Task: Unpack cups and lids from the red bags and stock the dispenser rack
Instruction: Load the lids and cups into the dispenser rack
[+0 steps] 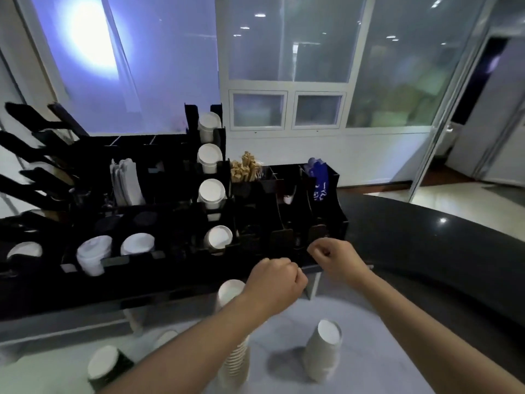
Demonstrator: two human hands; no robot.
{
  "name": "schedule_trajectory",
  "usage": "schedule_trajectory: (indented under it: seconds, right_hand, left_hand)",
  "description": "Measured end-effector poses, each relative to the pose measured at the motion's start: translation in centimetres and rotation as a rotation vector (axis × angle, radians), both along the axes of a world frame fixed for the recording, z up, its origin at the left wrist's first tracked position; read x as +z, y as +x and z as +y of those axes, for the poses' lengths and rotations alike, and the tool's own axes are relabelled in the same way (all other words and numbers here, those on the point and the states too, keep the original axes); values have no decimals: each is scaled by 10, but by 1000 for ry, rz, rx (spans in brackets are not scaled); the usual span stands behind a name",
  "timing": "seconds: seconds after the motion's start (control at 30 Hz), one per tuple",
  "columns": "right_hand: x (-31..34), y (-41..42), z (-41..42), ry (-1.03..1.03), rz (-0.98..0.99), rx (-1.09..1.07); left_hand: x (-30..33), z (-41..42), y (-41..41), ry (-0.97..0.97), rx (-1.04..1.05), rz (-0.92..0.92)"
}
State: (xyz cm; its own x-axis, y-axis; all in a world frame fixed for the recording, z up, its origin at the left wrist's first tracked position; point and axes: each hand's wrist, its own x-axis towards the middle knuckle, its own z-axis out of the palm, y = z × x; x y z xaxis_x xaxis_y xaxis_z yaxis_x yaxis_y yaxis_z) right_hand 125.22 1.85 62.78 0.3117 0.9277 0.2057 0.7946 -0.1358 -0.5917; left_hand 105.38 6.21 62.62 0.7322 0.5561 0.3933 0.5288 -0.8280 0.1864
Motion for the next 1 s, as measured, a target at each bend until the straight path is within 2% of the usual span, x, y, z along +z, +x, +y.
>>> schedule_trajectory:
  seconds: [0.2, 0.4, 0.57, 0.77, 0.9, 1.0]
  right_hand:
    - [-91, 15, -75, -308, -4, -16]
    - [-157, -4, -107, -459, 93, 21]
    - [-180, -14, -110, -397, 90, -34]
    - [-179, -20, -109, -337, 107, -71]
    - [-148, -19, -97, -238, 93, -67]
    - [-102, -17, -83, -105, 89, -58]
  left_hand:
    - [-56, -32, 20, -287, -5, 228]
    - [-108, -44, 16, -410, 40, 372]
    - [-124, -55, 1, -439, 39, 318]
    - [-115, -58, -14, -425, 44, 263]
    - [-96, -57, -17, -365, 30, 194]
    - [-67, -51, -16, -284, 22, 112]
